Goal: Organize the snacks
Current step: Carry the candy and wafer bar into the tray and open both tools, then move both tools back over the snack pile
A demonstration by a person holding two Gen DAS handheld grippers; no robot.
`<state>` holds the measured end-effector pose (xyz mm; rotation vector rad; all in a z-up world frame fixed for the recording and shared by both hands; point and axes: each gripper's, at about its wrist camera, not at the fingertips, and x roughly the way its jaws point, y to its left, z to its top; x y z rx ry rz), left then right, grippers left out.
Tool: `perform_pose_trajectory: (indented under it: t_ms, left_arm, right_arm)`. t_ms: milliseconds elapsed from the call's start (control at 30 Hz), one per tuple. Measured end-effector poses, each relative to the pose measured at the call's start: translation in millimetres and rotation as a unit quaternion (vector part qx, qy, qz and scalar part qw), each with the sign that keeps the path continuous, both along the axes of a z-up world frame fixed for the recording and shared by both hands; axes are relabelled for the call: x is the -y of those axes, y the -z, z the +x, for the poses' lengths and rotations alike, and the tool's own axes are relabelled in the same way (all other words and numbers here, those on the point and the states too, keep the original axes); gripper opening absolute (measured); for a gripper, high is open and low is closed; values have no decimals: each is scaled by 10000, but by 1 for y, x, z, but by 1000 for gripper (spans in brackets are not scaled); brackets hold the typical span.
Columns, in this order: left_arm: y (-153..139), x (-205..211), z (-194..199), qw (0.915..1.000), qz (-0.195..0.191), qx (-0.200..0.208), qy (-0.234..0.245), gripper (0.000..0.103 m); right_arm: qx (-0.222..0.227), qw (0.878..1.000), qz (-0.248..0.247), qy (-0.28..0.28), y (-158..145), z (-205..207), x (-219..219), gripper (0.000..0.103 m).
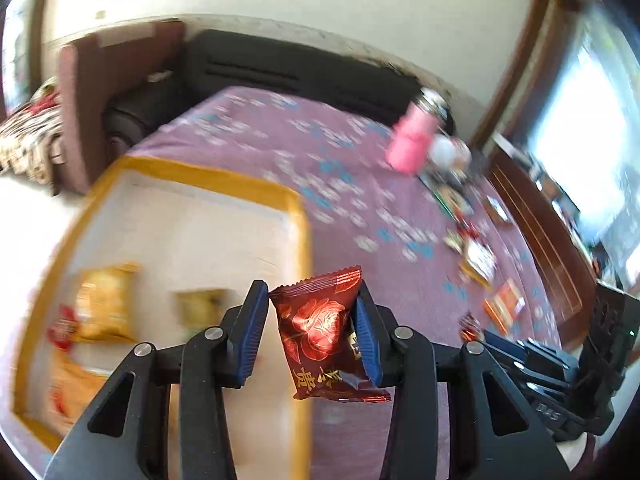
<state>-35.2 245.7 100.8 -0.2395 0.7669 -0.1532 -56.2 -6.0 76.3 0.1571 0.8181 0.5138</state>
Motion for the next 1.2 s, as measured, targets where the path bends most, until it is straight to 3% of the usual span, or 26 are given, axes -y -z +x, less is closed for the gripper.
perform_pose_trajectory:
  t_ms: [133,267,400,567,667,767,833,1100,1200]
  left_arm:
    - [-4,-51,3,9987,-56,0,-506,40]
    - [13,-89,28,9956,-72,-316,-884,40]
    - [35,-109,49,9919,-31,-563,-1137,41]
    - [46,-129,49,9902,-461,-626,-1160,47]
    - [40,-130,46,9905,-405,-583,-1178,59]
    - [30,-131,40,9896,-393,-515,-1283,64]
    - [20,-130,30,9886,-348,-412,-1403,68]
    - [-20,-106,-34,9842,-93,594,-1663,73]
    - [-26,-80,-55,9811,281,828,-1724,76]
  right_arm:
    - [-113,9984,303,-469,-16,8,-43,24]
    - [-177,9956,250,-882,-19,21,-100,24]
    - [-416,9933,33,-1078,-3,39,-151,24]
    - [-532,9933,-288,-986,16,55,-180,27]
    - [-512,9939,-404,-887,20,61,-186,31]
    - [-447,9951,-395,-790,20,63,-183,40]
    - [-370,9958,-330,-768,16,61,-178,40]
    - [-21,9996,-161,-216,-10,35,-123,49]
    - [110,9998,-169,-33,-14,23,-98,55]
